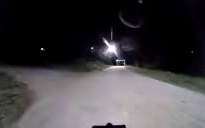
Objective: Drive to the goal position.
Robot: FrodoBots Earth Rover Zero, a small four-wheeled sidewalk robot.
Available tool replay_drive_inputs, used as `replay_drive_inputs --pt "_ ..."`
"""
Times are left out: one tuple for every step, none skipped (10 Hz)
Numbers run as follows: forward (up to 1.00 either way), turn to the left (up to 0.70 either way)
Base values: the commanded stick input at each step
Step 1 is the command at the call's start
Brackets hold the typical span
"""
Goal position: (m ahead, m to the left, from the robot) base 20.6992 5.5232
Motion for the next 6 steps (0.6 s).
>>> replay_drive_inputs --pt "0.70 0.00" --pt "0.70 0.00" --pt "0.70 0.00" --pt "0.70 0.00" --pt "0.70 0.00" --pt "0.70 0.00"
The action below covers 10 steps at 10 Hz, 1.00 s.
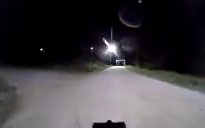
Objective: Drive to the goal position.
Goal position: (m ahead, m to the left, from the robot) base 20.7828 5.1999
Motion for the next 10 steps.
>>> replay_drive_inputs --pt "0.70 0.00" --pt "0.70 0.00" --pt "0.70 0.00" --pt "0.70 0.00" --pt "0.70 0.00" --pt "0.70 0.00" --pt "0.70 0.00" --pt "0.70 0.00" --pt "0.70 0.00" --pt "0.70 0.00"
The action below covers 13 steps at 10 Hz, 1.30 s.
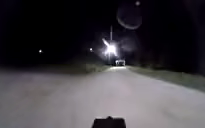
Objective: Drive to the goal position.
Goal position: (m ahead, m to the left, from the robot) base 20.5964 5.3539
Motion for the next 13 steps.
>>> replay_drive_inputs --pt "0.70 0.00" --pt "0.70 0.00" --pt "0.70 0.00" --pt "0.70 0.00" --pt "0.70 0.00" --pt "0.70 0.00" --pt "0.70 0.00" --pt "0.70 0.00" --pt "0.70 0.00" --pt "0.70 0.00" --pt "0.70 0.00" --pt "0.70 0.00" --pt "0.70 0.00"
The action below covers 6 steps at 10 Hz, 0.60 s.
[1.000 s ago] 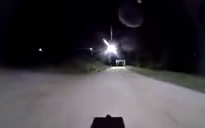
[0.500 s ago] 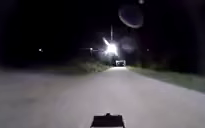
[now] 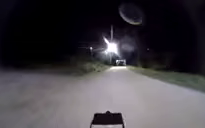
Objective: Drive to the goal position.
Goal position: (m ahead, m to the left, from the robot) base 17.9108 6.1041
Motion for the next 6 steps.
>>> replay_drive_inputs --pt "0.70 0.00" --pt "0.70 0.00" --pt "0.70 0.00" --pt "0.70 0.00" --pt "0.70 0.00" --pt "0.70 0.00"
